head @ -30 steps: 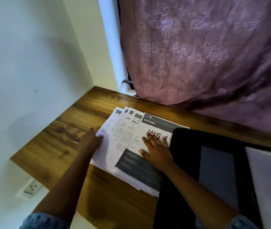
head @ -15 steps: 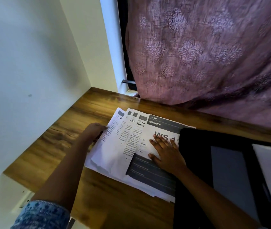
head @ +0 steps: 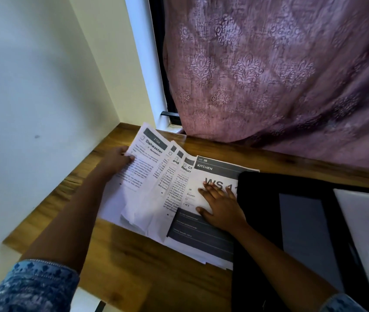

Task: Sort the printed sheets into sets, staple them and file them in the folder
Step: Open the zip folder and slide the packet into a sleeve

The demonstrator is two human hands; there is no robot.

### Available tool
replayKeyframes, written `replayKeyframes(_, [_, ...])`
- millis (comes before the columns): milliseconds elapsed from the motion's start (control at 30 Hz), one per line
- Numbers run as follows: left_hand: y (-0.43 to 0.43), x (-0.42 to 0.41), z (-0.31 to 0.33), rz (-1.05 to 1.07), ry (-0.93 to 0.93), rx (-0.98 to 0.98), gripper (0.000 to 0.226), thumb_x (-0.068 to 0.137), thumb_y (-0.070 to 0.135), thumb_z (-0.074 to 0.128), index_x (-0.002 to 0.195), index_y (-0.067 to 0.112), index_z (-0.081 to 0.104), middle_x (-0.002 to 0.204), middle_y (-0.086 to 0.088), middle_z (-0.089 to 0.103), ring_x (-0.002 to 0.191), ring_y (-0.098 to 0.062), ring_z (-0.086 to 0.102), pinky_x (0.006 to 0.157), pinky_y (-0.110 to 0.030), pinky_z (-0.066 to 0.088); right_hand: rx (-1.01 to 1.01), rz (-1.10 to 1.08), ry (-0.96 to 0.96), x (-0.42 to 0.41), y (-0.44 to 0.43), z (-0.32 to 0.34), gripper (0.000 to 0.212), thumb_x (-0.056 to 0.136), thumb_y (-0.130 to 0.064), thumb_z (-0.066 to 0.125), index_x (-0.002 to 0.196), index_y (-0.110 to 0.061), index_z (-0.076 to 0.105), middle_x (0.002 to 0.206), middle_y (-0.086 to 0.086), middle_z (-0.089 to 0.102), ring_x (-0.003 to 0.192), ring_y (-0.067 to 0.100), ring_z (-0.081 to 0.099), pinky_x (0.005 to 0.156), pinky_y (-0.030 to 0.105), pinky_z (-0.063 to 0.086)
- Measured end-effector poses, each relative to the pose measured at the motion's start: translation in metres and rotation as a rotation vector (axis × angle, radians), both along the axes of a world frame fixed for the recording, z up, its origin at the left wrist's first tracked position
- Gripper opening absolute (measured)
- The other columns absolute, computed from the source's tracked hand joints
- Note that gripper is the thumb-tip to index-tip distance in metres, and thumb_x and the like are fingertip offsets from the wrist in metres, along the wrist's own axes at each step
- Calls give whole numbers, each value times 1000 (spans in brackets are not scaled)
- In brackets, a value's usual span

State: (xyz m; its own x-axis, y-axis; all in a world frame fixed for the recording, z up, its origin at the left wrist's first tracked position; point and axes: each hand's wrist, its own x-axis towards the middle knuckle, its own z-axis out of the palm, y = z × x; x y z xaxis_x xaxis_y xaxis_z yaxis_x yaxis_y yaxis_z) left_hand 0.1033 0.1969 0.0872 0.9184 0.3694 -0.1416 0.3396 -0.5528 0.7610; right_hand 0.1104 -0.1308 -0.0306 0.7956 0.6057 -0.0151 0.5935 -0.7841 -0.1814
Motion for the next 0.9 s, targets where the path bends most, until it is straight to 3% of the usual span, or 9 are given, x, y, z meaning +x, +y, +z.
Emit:
replayKeyframes(133, [23,-20,38,115,-63,257,48,68,34,58,108,8,69,102,-19,70,97,-34,64,83,-39,46,13,-6,18,0,11,3,96,71,-79,-8,149,-31,20,159,-6,11,146,12,8,116,43,-2])
replayKeyframes(233, [32,-39,72,208,-166,429,41,67,39,49,95,13,66,94,-23,67,92,-40,62,75,-40,45,20,-13,31,3,26,4,91,73,-75,-3,149,-31,20,159,-6,10,146,12,8,116,48,0])
replayKeyframes(367, [40,-55,108,235,-351,423,31,78,33,54,97,12,63,96,-20,68,91,-37,63,79,-40,47,25,-21,45,6,40,5,86,74,-71,2,148,-32,21,159,-7,12,145,11,10,115,50,1])
replayKeyframes(500, [25,-58,133,165,-527,309,21,86,23,60,103,11,64,99,-16,68,86,-24,61,77,-31,44,67,-43,168,13,43,14,67,88,-66,36,146,-32,29,157,-7,20,144,12,17,115,46,5])
replayKeyframes(567, [13,-56,144,128,-595,206,8,90,15,60,96,17,65,92,-6,70,79,-16,62,74,-26,47,335,-128,429,17,42,35,62,87,-62,48,140,-32,38,151,-1,35,139,18,32,112,40,20])
replayKeyframes(633, [-4,-52,151,77,-643,68,13,91,12,61,89,24,64,78,11,71,71,-3,63,67,-20,51,847,-222,767,18,38,64,55,85,-55,58,133,-31,44,140,8,49,128,28,47,100,35,36])
replayKeyframes(700, [-25,-43,150,40,-658,-66,15,90,9,62,88,23,65,70,16,70,67,-5,63,63,-18,53,1183,-251,898,20,23,93,71,79,-61,57,138,-26,39,136,4,52,119,25,54,90,35,40])
replayKeyframes(833, [-88,-19,123,-31,-521,-389,8,85,10,68,91,14,63,70,-3,63,53,-10,55,52,-19,45,1434,-206,953,19,-29,121,64,78,-52,56,136,-28,45,128,-1,60,109,21,60,95,44,48])
replayKeyframes(900, [-121,-8,103,-68,-408,-539,26,76,22,76,98,15,66,90,-12,54,67,-16,50,61,-23,39,1433,-179,940,15,-62,120,55,81,-38,66,132,-23,51,125,0,63,110,22,61,94,45,49])
